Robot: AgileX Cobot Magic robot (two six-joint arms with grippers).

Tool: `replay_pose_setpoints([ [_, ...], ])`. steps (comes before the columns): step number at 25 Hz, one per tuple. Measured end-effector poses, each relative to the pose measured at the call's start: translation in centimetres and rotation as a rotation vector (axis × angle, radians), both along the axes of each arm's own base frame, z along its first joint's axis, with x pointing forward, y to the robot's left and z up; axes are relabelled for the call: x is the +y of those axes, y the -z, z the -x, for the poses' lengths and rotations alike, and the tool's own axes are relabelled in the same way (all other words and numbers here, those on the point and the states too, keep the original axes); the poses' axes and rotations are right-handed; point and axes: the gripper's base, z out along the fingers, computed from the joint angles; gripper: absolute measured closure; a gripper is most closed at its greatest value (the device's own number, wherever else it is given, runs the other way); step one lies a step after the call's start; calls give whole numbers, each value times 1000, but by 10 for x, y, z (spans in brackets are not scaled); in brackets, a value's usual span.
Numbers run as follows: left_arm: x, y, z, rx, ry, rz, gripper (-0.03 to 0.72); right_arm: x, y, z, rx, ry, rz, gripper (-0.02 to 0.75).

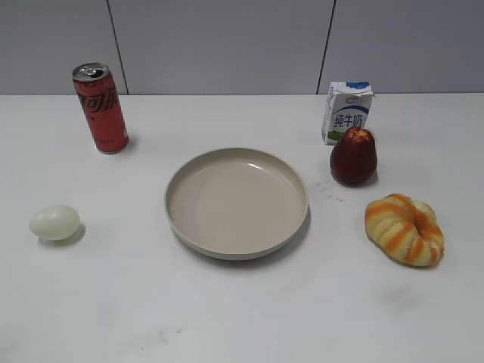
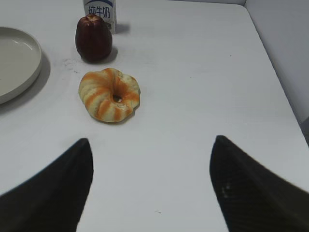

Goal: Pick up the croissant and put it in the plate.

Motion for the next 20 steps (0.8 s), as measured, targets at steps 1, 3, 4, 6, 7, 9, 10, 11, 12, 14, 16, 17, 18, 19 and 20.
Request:
replay_pose_setpoints([
  [1, 0, 0, 0, 0, 0, 0, 105, 0, 0, 0, 0, 0, 0, 169],
  [3, 0, 0, 0, 0, 0, 0, 105, 0, 0, 0, 0, 0, 0, 169],
  [4, 0, 0, 0, 0, 0, 0, 105, 0, 0, 0, 0, 0, 0, 169],
  [6, 0, 0, 0, 0, 0, 0, 105, 0, 0, 0, 0, 0, 0, 169],
  [7, 0, 0, 0, 0, 0, 0, 105, 0, 0, 0, 0, 0, 0, 169],
  [9, 0, 0, 0, 0, 0, 0, 105, 0, 0, 0, 0, 0, 0, 169],
  [10, 0, 0, 0, 0, 0, 0, 105, 0, 0, 0, 0, 0, 0, 169],
  [11, 0, 0, 0, 0, 0, 0, 105, 0, 0, 0, 1, 0, 0, 169],
  [12, 0, 0, 0, 0, 0, 0, 105, 0, 0, -1, 7, 0, 0, 169],
  [14, 0, 0, 0, 0, 0, 0, 105, 0, -4, -5, 7, 1, -1, 169],
  [16, 0, 0, 0, 0, 0, 0, 105, -1, -13, -10, -50, 8, -3, 169],
  [17, 0, 0, 0, 0, 0, 0, 105, -1, -17, -15, -77, 11, -5, 169],
  [18, 0, 0, 0, 0, 0, 0, 105, -1, -22, -20, -105, 15, -7, 169],
  [19, 0, 0, 0, 0, 0, 0, 105, -1, -25, -25, -126, 18, -9, 169],
  [20, 0, 0, 0, 0, 0, 0, 105, -2, -28, -32, -127, 21, -11, 169],
])
